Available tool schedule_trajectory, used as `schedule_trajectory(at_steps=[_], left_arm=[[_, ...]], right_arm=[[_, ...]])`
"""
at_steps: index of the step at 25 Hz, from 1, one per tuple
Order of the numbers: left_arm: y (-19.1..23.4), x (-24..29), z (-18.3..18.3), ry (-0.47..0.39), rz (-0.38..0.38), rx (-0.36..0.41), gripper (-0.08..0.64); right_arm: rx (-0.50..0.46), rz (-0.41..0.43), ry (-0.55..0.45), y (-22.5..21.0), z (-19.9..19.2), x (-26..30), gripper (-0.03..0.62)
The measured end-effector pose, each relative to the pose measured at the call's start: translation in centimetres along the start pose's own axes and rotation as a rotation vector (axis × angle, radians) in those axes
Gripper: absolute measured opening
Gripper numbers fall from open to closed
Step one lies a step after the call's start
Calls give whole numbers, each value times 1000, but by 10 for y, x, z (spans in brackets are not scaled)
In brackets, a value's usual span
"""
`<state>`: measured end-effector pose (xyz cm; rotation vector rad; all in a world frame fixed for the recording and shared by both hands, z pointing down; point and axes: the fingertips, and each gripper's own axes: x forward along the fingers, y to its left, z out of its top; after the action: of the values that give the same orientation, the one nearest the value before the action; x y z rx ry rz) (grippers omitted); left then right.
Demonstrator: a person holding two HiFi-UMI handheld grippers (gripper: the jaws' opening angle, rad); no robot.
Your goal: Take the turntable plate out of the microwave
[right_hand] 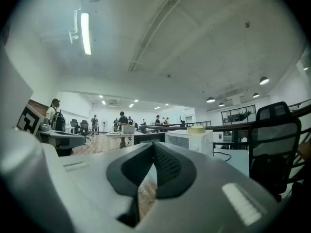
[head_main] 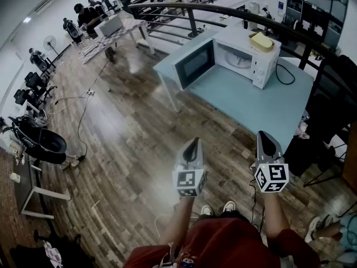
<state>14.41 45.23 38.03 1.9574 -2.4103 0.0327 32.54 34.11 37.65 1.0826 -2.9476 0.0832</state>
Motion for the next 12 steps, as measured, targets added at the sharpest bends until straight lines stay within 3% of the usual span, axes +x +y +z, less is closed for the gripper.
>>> schedule_trajectory(at_steps=[12], left_arm=[[-28, 13, -5, -1, -15, 32, -3]], right_arm=[[14, 7, 3, -28, 0, -2, 2]])
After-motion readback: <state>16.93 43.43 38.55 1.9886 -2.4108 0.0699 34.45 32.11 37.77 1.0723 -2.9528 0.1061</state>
